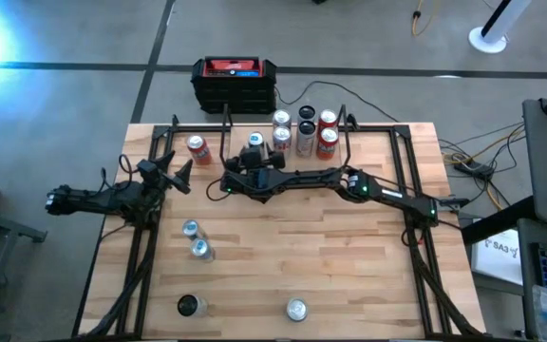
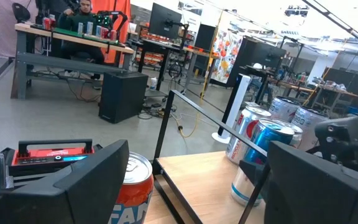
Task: Place canned beverage on shelf
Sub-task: Put the bottom blue soda can on the shelf
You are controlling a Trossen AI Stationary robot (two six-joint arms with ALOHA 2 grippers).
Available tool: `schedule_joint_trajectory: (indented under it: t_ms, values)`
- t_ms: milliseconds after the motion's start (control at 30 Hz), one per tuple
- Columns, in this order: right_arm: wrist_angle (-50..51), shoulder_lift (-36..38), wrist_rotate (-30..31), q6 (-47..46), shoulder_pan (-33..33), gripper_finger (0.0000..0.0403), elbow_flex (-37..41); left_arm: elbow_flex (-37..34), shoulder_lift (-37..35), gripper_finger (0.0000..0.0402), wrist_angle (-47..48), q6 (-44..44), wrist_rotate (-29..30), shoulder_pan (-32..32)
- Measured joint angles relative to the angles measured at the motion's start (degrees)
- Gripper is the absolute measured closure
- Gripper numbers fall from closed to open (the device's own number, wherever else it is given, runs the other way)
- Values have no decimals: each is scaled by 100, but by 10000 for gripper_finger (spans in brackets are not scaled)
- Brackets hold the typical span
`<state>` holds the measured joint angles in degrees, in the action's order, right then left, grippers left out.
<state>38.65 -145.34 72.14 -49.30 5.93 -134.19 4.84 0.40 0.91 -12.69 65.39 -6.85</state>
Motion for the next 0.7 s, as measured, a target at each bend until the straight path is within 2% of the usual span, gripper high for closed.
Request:
schedule_joint_trajectory:
  t_ms: [100,333,700]
  values:
    - [4,25,207,67,-103,23,0,0,-1,33,0,0,0,-2]
    - [-9,48,850,262,-437,19,-9,0,-2,33,0,0,0,-2]
    - [-194,24,838,-65,-398,19,7,1,-1,33,0,0,0,-1]
